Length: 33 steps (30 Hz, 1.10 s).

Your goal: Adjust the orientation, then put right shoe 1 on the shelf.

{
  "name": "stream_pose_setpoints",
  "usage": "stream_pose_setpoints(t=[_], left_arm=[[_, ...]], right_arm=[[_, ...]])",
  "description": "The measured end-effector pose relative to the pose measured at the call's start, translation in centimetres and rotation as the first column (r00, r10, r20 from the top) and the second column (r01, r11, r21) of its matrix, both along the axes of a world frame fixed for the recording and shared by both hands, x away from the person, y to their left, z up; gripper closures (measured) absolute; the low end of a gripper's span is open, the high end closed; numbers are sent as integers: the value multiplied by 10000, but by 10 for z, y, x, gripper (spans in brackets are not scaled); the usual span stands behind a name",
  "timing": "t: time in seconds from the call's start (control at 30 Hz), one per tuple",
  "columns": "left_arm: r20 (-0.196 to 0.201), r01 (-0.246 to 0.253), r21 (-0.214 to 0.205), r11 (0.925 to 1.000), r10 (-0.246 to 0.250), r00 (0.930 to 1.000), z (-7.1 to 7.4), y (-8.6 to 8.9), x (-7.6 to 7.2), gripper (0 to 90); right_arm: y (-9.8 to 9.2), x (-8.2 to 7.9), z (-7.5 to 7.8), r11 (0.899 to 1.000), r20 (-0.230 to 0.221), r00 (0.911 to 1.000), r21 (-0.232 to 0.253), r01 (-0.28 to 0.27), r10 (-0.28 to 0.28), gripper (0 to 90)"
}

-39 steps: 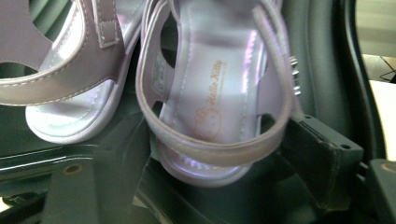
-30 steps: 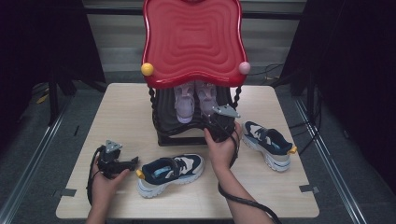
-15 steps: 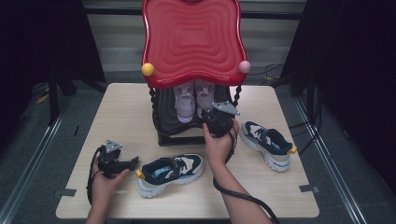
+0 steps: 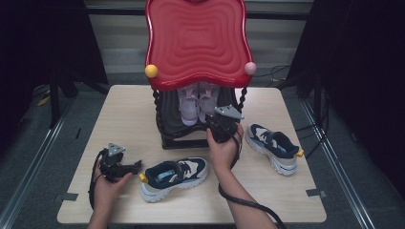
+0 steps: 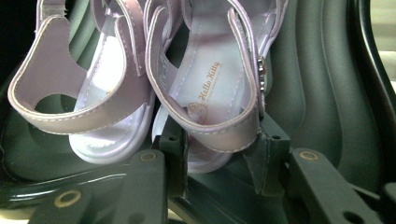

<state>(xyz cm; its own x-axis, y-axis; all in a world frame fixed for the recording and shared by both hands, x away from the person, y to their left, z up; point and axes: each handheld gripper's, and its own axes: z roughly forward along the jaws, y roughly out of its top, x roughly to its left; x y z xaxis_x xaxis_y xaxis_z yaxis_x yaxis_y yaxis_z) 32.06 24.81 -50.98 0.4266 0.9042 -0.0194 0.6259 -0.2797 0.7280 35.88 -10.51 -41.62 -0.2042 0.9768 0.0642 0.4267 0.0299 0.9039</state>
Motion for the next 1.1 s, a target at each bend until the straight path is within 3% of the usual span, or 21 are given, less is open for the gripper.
stream_pose_setpoints(t=[0.17,0.3,0.37,0.67,0.83,1.1], left_arm=[[3,8,-2,10000,-8,10000,0,0,0,147],[-5,6,2,10000,-6,10000,0,0,0,147],[14,5,18,10000,-5,10000,0,0,0,147],[4,9,2,10000,-9,10000,0,0,0,147],[-2,2,1,10000,-2,10000,0,0,0,147],[1,12,0,10000,-12,10000,0,0,0,147]], right_arm=[[-2,0,0,9997,-49,9998,-164,-185,184,602],[-6,0,-1,9987,-308,9985,-225,-462,455,530],[-8,-2,-2,9978,-292,9979,-284,-592,583,464],[-19,-13,0,9926,-357,9928,-369,-1158,1145,316],[-27,-26,-1,9811,-475,9809,-353,-1901,1884,260],[-39,-46,-6,9559,-867,9525,-88,-2936,2918,217]])
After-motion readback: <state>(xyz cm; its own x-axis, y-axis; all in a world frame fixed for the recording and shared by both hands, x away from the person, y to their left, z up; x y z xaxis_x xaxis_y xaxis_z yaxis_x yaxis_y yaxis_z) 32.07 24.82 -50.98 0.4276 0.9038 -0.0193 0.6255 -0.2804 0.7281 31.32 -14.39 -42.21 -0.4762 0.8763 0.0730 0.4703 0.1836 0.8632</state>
